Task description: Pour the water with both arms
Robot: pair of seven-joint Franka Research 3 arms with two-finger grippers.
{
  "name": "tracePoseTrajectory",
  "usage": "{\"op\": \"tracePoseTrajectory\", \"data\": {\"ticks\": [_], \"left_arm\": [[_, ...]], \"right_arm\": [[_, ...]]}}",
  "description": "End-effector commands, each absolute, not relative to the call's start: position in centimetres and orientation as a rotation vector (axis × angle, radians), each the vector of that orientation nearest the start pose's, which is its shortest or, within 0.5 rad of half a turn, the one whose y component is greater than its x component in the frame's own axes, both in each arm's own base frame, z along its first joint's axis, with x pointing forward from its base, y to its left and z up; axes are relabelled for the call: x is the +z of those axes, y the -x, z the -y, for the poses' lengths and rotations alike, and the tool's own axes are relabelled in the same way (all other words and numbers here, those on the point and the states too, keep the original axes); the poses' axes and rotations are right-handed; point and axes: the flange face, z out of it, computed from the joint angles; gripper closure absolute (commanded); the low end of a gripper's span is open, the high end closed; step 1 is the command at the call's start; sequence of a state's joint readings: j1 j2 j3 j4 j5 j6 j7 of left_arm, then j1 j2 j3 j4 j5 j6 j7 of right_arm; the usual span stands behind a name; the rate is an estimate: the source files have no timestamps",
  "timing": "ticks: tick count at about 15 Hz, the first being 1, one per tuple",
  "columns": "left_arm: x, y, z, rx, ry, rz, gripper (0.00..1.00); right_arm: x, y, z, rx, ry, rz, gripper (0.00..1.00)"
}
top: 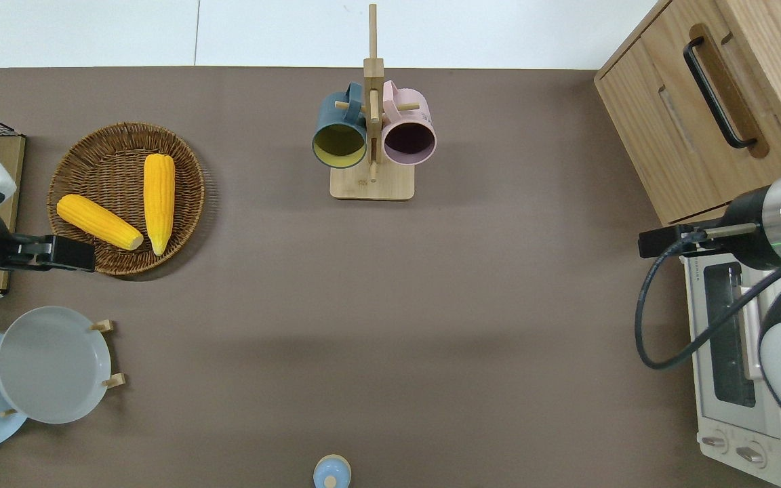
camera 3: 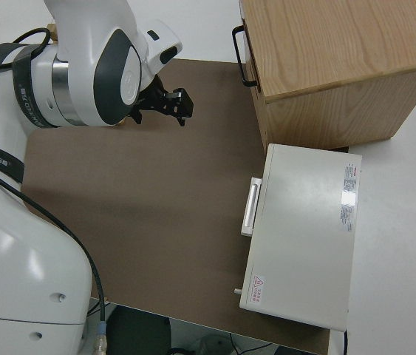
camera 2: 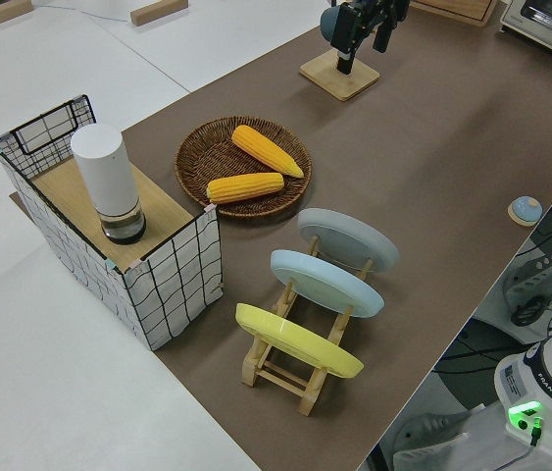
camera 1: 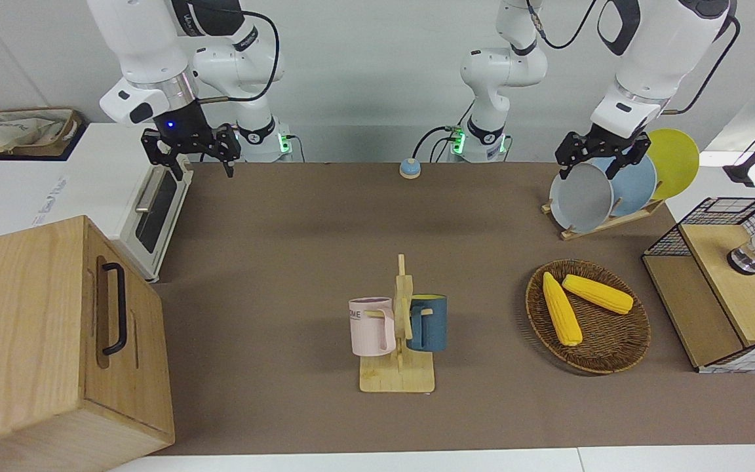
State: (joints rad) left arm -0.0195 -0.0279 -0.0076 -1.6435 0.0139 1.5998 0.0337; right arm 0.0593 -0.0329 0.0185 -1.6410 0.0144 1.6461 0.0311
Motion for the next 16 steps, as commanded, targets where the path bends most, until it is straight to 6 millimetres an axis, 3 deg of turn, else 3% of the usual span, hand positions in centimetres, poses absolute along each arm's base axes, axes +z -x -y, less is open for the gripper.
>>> {"op": "tracePoseTrajectory", "data": {"ticks": [1,10,14,16], "left_arm": [[60.9,-54.6,1.1,0.005,3.120,-0.092,0.00],[60.8,-54.7,0.4,0.008,3.119,-0.078,0.00],[60.8,-54.7,-0.4,0.011,3.113,-0.107,0.00],[60.7,-54.7,-2.5,0.014,3.118,-0.097,0.00]], "right_arm": [[61.5,-54.6,-4.5,-0.068,3.123,0.077,0.017],[61.8,-55.1,-5.1,-0.137,3.115,0.100,0.017],[60.8,-56.1,-7.7,-0.236,3.100,0.167,0.017],[60.4,-56.1,-9.1,-0.266,3.094,0.204,0.017]]}}
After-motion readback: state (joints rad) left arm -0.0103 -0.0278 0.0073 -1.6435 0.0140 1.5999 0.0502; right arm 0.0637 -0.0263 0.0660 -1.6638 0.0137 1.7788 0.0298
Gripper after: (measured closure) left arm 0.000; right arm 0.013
